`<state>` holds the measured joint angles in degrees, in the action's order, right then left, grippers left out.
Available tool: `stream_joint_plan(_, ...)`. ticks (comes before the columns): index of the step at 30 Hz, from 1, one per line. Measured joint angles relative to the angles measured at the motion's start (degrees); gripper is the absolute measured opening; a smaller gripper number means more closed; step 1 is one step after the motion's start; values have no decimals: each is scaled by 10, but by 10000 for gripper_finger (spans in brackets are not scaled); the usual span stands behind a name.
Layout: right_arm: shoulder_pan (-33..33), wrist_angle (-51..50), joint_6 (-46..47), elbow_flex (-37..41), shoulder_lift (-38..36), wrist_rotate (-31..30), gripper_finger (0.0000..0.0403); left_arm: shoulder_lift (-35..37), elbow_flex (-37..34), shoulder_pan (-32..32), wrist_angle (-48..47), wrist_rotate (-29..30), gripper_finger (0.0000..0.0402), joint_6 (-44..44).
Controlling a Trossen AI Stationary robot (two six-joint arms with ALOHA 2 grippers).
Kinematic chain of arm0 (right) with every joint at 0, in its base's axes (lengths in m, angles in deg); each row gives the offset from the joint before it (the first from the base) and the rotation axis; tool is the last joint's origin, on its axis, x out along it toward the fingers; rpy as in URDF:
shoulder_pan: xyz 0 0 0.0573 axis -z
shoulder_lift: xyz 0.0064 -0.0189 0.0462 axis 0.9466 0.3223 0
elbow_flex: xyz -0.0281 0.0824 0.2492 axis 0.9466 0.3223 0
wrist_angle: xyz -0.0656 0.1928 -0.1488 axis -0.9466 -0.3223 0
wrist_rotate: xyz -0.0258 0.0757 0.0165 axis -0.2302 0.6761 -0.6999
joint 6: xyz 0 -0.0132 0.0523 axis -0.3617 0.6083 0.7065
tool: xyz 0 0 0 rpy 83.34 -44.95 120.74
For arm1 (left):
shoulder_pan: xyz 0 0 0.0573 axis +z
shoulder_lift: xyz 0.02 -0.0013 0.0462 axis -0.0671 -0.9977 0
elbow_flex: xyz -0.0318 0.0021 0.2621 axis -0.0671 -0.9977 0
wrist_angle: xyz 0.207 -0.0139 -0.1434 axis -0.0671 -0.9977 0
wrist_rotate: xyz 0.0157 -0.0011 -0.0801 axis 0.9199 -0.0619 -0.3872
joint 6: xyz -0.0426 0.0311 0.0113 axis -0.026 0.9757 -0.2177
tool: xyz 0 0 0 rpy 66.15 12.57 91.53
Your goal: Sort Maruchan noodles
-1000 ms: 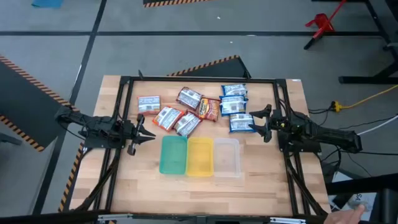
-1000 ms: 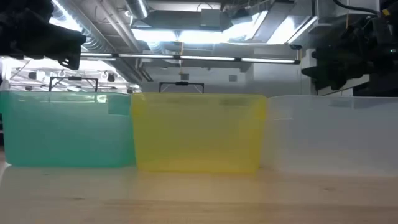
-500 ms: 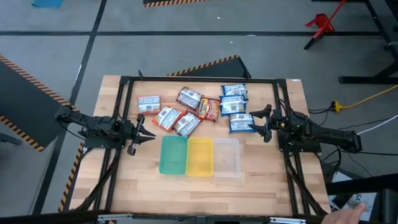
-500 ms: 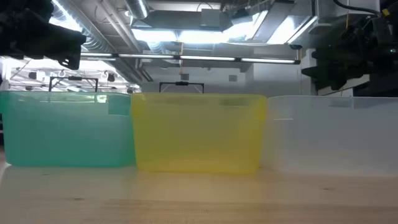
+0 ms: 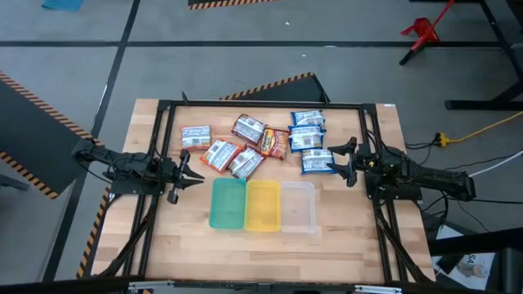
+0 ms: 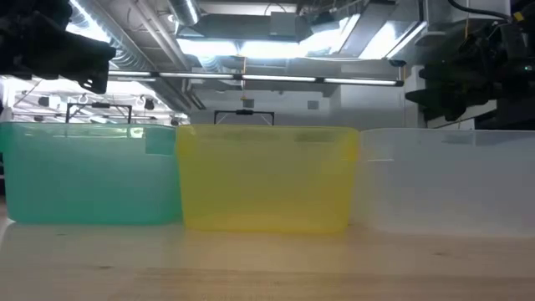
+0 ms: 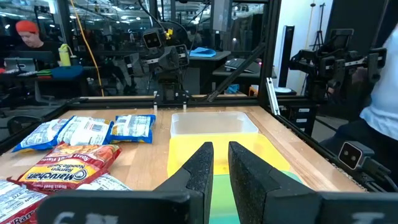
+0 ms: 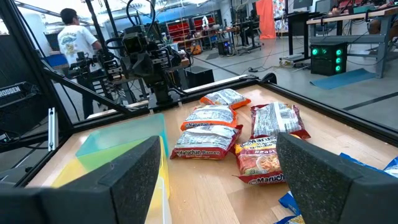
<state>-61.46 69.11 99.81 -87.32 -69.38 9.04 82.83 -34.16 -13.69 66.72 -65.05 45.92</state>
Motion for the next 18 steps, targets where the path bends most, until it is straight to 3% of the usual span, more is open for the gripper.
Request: stream_joint_plan(18, 0, 0, 0, 0, 0, 0, 305, 0, 0, 0, 2, 18, 44, 0)
